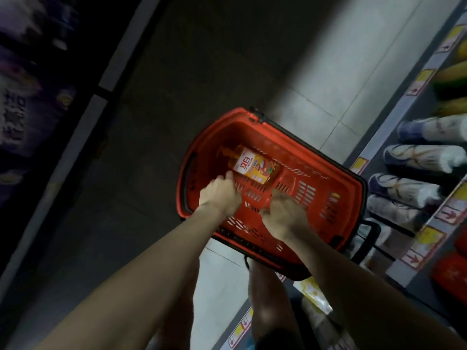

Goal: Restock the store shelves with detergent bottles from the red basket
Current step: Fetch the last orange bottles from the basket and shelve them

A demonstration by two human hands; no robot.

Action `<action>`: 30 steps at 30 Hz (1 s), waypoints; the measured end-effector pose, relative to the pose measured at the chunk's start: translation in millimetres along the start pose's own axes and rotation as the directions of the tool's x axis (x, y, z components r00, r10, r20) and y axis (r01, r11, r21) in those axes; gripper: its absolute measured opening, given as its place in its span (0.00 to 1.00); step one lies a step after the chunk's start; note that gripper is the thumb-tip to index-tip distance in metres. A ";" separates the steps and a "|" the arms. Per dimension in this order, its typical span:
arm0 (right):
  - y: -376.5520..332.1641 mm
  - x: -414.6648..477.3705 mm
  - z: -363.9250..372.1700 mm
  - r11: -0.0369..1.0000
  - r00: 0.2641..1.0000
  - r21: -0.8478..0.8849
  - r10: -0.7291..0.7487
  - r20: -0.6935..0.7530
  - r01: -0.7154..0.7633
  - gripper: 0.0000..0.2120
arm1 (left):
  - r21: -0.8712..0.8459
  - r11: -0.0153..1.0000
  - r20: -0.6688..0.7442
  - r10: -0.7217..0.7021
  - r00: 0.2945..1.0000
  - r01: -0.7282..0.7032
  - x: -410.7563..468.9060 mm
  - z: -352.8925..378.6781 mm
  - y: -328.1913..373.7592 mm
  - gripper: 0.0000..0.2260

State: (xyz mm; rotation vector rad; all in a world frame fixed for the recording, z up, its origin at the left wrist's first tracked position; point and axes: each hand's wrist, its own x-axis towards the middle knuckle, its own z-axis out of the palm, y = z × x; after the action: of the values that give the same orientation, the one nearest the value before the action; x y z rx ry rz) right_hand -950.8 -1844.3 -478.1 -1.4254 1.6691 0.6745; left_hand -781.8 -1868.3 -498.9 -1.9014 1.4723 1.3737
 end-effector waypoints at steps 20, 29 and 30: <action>68.6 225.7 104.9 0.389 0.916 0.830 0.209 0.343 -0.400 0.17 | -0.586 0.788 0.061 -0.190 0.980 0.189 219.8 119.5 -21.7 0.29; 78.3 215.6 142.8 0.159 0.890 0.881 0.187 0.416 -0.446 0.37 | -0.596 0.777 0.062 -0.207 0.976 0.202 205.8 128.5 -11.7 0.47; 79.3 210.7 147.1 0.141 0.889 0.886 0.199 0.412 -0.442 0.37 | -0.587 0.787 0.060 -0.189 0.980 0.188 202.3 128.3 -10.6 0.50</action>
State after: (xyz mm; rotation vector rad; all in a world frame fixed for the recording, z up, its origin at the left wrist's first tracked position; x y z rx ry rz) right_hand -997.2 -1818.5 -741.8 -0.0042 1.6779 -0.1510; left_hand -836.2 -1873.0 -732.3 -2.3292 0.8575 1.8809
